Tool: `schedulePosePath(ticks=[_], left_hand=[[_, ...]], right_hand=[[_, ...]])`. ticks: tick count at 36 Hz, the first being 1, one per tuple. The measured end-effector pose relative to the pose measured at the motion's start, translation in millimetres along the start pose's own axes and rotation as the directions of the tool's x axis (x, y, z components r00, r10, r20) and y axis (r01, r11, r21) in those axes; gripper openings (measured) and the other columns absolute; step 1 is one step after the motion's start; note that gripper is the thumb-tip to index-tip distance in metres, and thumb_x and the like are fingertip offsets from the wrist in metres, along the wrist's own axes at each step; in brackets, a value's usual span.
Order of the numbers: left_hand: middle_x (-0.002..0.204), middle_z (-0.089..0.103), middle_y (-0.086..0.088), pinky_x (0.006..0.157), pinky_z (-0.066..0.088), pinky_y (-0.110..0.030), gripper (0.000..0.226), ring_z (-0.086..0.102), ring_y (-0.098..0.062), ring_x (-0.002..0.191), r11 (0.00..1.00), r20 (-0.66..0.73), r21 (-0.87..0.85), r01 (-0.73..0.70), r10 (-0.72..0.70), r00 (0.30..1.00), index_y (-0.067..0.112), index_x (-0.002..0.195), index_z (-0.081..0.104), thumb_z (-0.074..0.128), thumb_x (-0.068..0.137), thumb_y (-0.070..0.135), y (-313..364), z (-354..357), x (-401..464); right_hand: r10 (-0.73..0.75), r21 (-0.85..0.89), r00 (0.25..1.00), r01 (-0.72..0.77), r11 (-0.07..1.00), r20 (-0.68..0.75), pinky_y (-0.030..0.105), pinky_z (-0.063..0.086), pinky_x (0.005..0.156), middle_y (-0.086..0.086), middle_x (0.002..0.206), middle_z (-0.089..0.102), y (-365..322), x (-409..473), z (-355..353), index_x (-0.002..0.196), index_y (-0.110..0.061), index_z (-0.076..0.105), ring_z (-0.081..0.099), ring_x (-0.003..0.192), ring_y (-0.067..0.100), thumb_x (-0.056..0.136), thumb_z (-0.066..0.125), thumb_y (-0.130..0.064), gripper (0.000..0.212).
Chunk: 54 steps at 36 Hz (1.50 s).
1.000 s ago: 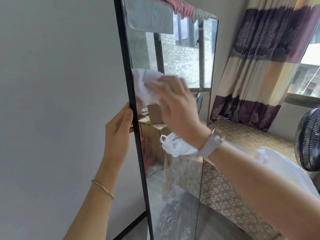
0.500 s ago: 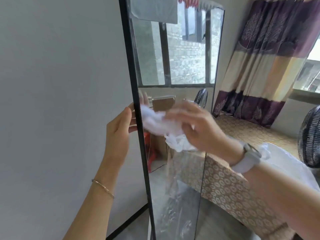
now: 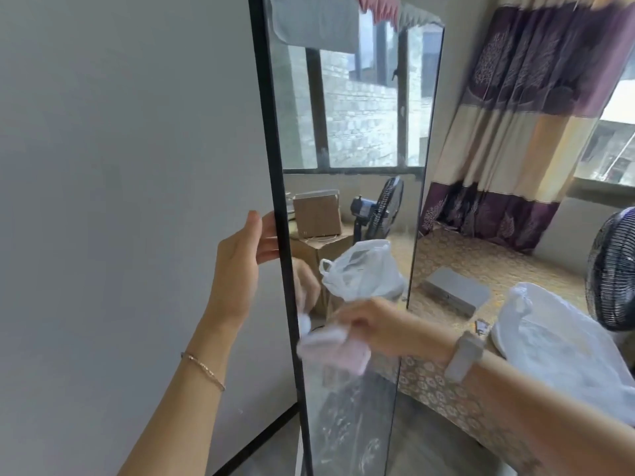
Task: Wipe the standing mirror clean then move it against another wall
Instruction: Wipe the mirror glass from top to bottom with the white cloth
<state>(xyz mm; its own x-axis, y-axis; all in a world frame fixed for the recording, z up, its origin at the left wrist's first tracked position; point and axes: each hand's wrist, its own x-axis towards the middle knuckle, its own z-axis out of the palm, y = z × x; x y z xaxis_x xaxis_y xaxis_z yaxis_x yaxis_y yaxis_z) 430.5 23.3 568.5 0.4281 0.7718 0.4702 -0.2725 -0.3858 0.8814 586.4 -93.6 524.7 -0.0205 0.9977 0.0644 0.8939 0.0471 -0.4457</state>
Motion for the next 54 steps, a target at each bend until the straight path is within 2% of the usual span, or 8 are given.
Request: schedulePosePath(ticks=[4,11,16,23,30,37,46,54], left_hand=[[0.087,0.074,0.007,0.081,0.051,-0.033,0.04,0.068,-0.015,0.088,1.0,0.005,0.005,-0.025,0.025,1.0,0.031,0.084,0.071,0.033,0.096,0.031,0.7,6.9,-5.1],[0.127,0.057,0.007,0.103,0.04,-0.049,0.038,0.052,-0.014,0.12,0.989,0.104,0.124,-0.086,0.073,0.992,0.031,0.128,0.046,0.034,0.093,0.038,-1.1,17.2,-11.7],[0.125,0.055,0.005,0.095,0.038,-0.008,0.034,0.051,0.0,0.111,0.98,0.098,0.168,-0.106,0.09,0.991,0.028,0.131,0.04,0.032,0.099,0.019,-4.5,24.3,-15.7],[0.126,0.052,0.006,0.089,0.031,0.003,0.034,0.047,0.013,0.106,0.964,0.009,0.23,-0.135,0.137,0.991,0.024,0.132,0.038,0.033,0.099,0.017,-11.2,18.4,-14.5],[0.121,0.058,-0.013,0.098,0.043,-0.026,0.033,0.055,-0.021,0.111,0.96,-0.067,0.25,-0.126,0.147,0.987,0.02,0.131,0.04,0.03,0.1,0.022,-17.2,21.7,-15.5],[0.126,0.052,0.013,0.092,0.032,0.001,0.034,0.047,0.011,0.112,0.965,-0.067,0.229,-0.126,0.145,0.987,0.023,0.133,0.038,0.031,0.1,0.019,-15.8,25.0,-18.5],[0.128,0.055,-0.007,0.1,0.038,-0.022,0.035,0.049,-0.014,0.117,0.955,-0.103,0.274,-0.117,0.15,0.983,0.018,0.133,0.039,0.033,0.099,0.019,-16.8,26.1,-17.8],[0.117,0.053,0.014,0.082,0.032,0.006,0.035,0.046,0.025,0.095,0.958,-0.121,0.257,-0.128,0.163,0.979,0.021,0.133,0.034,0.032,0.099,0.016,-22.4,29.7,-16.4]], right_hand=[[0.025,0.185,0.891,0.067,0.981,-0.454,0.031,0.054,0.066,0.007,0.095,0.063,-1.3,12.0,-57.1,0.102,-0.002,0.063,0.06,0.083,0.023,0.085,0.044,0.008,0.027],[-0.062,-0.006,0.304,0.182,0.983,-0.951,0.026,0.047,0.08,0.006,0.098,0.053,-11.9,45.3,-95.3,0.106,-0.003,0.06,0.05,0.089,0.012,0.083,0.043,0.001,0.029],[-0.201,-0.162,0.441,0.124,0.979,-0.875,0.014,0.034,0.092,0.009,0.109,0.055,12.3,41.9,-16.4,0.103,-0.01,0.063,0.042,0.103,0.02,0.083,0.038,-0.008,0.032],[0.058,-0.068,0.968,-0.077,0.995,-0.244,0.039,0.047,0.086,0.003,0.108,0.059,91.7,-25.0,106.1,0.105,-0.025,0.064,0.049,0.102,0.017,0.083,0.05,0.0,0.036],[0.004,-0.039,0.82,-0.032,0.999,-0.573,0.031,0.05,0.089,0.011,0.112,0.059,73.4,-13.4,17.1,0.102,-0.01,0.066,0.056,0.102,0.023,0.082,0.042,0.002,0.033],[-0.139,-0.146,0.384,0.012,0.989,-0.913,0.014,0.034,0.089,0.015,0.105,0.061,44.8,37.1,-53.5,0.1,-0.008,0.067,0.049,0.1,0.024,0.081,0.049,0.008,0.031],[0.127,-0.166,0.936,-0.189,0.968,-0.327,0.032,0.05,0.069,-0.005,0.11,0.062,125.1,-30.4,108.0,0.1,-0.031,0.065,0.051,0.105,0.014,0.079,0.054,-0.002,0.037],[0.023,-0.151,0.738,-0.168,0.974,-0.674,0.038,0.053,0.069,0.007,0.103,0.064,103.5,-7.7,23.4,0.099,-0.015,0.068,0.054,0.093,0.026,0.078,0.052,0.011,0.037]])
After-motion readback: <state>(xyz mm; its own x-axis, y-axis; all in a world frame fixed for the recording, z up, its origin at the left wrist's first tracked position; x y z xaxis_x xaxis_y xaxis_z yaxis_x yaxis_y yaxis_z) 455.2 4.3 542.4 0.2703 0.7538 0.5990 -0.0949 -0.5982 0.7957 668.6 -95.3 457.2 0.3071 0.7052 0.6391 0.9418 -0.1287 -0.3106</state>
